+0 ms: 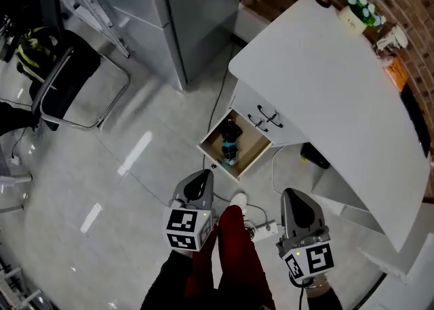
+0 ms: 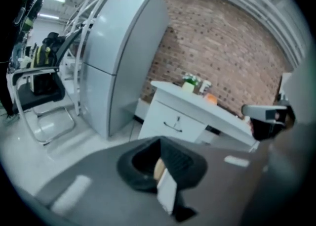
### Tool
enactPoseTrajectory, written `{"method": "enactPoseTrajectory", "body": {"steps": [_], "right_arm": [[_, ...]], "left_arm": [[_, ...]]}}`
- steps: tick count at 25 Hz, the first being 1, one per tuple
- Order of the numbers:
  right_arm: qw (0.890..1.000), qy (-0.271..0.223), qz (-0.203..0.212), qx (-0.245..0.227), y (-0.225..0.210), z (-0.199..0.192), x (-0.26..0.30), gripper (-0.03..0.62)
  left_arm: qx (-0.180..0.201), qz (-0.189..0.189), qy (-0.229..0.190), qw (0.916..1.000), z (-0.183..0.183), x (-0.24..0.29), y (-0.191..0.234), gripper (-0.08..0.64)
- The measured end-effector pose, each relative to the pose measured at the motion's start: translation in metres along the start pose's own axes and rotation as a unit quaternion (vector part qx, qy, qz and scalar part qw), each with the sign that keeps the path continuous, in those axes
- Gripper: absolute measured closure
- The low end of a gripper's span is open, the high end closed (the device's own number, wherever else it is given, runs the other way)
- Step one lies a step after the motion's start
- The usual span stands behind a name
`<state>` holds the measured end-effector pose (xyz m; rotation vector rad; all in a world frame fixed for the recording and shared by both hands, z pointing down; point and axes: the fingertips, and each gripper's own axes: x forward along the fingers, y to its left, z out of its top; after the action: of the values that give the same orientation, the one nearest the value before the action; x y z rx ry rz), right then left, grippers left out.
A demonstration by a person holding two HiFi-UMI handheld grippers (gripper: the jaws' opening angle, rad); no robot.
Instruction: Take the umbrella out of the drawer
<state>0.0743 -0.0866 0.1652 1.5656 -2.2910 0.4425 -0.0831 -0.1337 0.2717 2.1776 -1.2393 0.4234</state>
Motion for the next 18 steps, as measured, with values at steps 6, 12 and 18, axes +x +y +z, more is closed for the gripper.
{"method": "enactPoseTrajectory", "body": {"steps": [6, 12, 18], "right_arm": [[1.000, 0.000, 0.011, -0.027, -0.028, -0.057, 0.053, 0.594], [0.999, -0.016, 0.004, -0.027, -0.054, -0.120, 0.097, 0.595], [0.999, -0.034, -0.003, -0.042, -0.083, -0.181, 0.144, 0.594]], "left_arm": [[0.003, 0.007, 0.007, 0.9999, -0.048, 0.087, 0.012, 0.557], [0.003, 0.012, 0.023, 0.9996, -0.110, 0.163, 0.037, 0.557], [0.002, 0.004, 0.031, 0.9995, -0.172, 0.238, 0.058, 0.555]]}}
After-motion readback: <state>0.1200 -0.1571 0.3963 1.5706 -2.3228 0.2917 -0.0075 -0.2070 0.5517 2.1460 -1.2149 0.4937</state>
